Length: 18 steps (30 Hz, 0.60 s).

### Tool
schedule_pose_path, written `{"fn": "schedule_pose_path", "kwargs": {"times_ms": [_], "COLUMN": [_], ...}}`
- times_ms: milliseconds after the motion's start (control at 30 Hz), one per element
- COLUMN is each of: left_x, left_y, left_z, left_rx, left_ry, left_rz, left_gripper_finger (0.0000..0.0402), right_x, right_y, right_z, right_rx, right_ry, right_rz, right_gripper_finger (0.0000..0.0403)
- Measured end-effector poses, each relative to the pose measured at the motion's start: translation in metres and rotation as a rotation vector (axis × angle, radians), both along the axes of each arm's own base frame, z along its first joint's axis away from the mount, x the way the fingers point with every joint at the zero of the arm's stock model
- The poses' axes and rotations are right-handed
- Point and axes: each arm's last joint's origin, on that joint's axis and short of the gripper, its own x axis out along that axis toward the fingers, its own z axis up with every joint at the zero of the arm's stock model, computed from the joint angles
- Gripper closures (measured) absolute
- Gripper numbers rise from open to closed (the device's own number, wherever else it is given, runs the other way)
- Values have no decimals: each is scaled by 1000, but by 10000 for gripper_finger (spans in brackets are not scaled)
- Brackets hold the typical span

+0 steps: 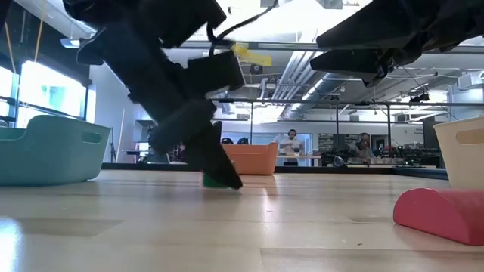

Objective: Sort blocks by size
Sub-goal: Put the green half cylindrical block into the orange bin

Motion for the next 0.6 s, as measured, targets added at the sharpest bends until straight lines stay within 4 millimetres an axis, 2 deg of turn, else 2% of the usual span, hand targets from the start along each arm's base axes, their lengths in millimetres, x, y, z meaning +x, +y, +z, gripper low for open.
{"fn": "schedule_pose_path", "kwargs": {"times_ms": [67,133,233,367,467,600], "left_x": [1,3,2,-2,-7,-15], "left_y": [-2,-3,-3,7,20,28], "left_z": [11,31,57,75,77,69], "left_rx": [-9,-13,-33,-202,-384,-535], "left_ry": [-51,-154,-315,-570,-733,-823], "left_rz": [0,8,-20,-143,-193,-201], "left_gripper_finger": [350,350,350,348,346,346], "right_x": [0,0,1,8,20,36], "right_y": [0,0,4,11,18,27], "right_z": [0,0,3,8,14,24], "right_rx": [-10,-24,-79,-276,-506,-728], "right_ry": [1,2,-18,-55,-48,10], "right_rz": [6,18,140,259,316,326], "right_gripper_finger": [195,195,195,195,195,195]}}
